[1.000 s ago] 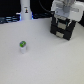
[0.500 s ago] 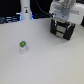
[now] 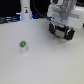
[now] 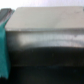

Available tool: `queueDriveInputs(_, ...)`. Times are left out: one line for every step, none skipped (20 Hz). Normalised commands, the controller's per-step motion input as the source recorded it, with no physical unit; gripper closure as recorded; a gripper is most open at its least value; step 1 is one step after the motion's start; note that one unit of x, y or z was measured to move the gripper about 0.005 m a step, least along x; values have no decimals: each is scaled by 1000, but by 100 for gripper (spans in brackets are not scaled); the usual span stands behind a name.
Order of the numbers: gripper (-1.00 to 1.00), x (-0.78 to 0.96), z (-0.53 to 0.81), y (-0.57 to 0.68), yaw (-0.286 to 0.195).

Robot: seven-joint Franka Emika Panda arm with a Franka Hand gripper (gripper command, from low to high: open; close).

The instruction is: Open the kcup holder, insert the kcup into the holder, and close the kcup holder

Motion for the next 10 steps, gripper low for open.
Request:
queueDriveInputs(100, 959, 137, -325, -58)
queueDriveInputs(100, 938, 131, -319, -60)
queueDriveInputs(100, 935, 152, -323, -61)
queueDriveInputs(100, 917, 147, -331, -62)
queueDriveInputs(100, 908, 150, -333, -64)
queueDriveInputs(100, 900, 155, -333, -64)
queueDriveInputs(100, 890, 160, -341, -66)
queueDriveInputs(100, 891, 175, -347, -67)
queueDriveInputs(100, 890, 176, -355, -69)
queueDriveInputs(100, 898, 202, -362, -66)
